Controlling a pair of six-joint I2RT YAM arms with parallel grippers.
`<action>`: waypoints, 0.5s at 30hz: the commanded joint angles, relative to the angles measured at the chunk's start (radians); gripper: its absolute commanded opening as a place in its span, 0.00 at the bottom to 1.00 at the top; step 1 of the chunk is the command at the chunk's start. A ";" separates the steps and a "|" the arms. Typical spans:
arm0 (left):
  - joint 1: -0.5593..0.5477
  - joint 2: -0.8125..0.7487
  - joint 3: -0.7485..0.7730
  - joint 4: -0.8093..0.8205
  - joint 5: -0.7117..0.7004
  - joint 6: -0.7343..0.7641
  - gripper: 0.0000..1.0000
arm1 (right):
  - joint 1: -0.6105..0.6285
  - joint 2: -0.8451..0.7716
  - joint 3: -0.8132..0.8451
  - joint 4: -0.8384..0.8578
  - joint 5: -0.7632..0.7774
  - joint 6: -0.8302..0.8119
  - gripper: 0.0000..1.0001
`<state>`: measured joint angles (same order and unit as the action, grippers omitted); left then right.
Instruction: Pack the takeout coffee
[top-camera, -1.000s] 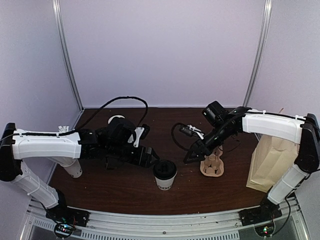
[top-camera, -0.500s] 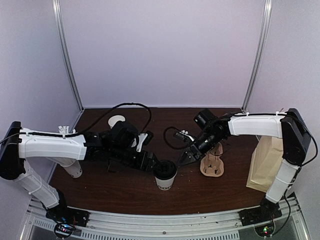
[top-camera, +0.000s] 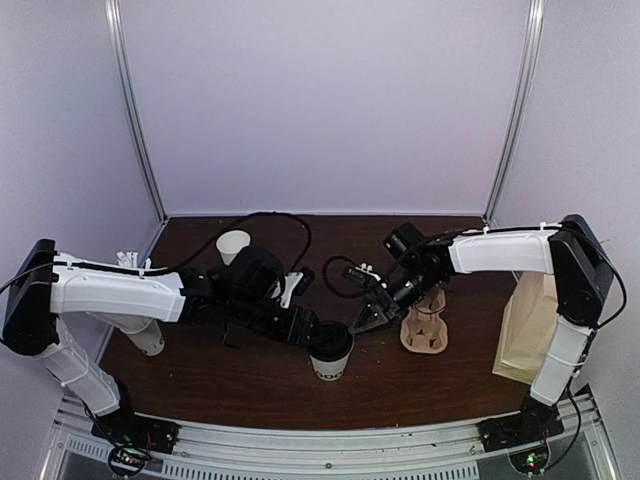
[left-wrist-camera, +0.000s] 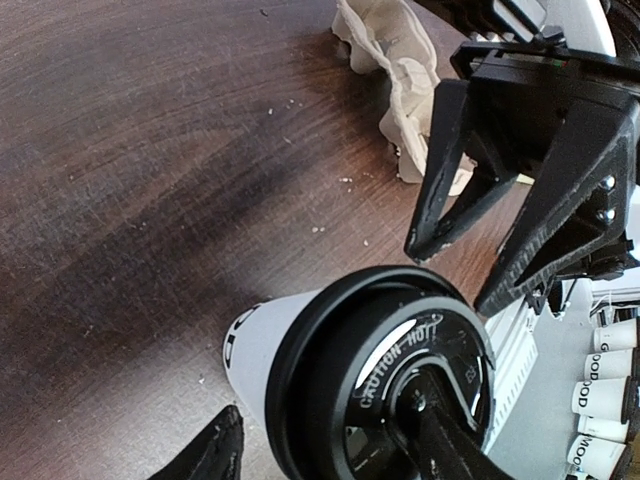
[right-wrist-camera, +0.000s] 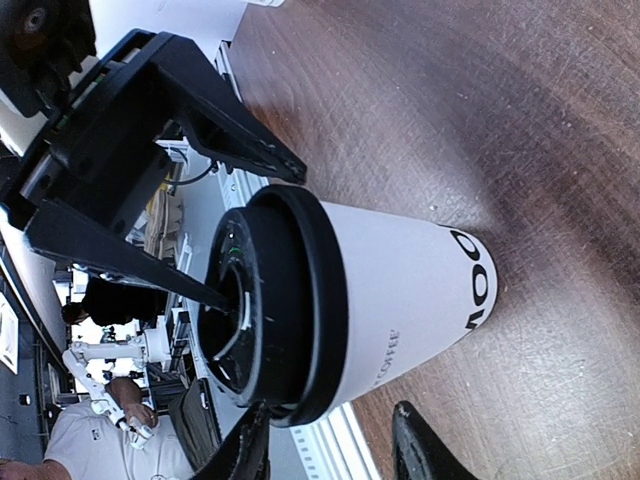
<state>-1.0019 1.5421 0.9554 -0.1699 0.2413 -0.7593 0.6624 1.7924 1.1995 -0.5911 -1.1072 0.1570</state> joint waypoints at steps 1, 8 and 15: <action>0.007 0.029 -0.001 0.028 0.024 -0.005 0.61 | -0.001 0.010 -0.015 0.022 -0.060 0.012 0.42; 0.007 0.049 0.008 0.035 0.028 -0.002 0.60 | 0.000 0.030 -0.015 0.014 -0.061 0.017 0.41; 0.019 0.058 0.001 0.068 0.043 -0.017 0.61 | 0.000 0.040 -0.022 0.011 -0.027 0.018 0.34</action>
<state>-0.9966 1.5730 0.9558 -0.1215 0.2733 -0.7666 0.6613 1.8160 1.1973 -0.5861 -1.1572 0.1707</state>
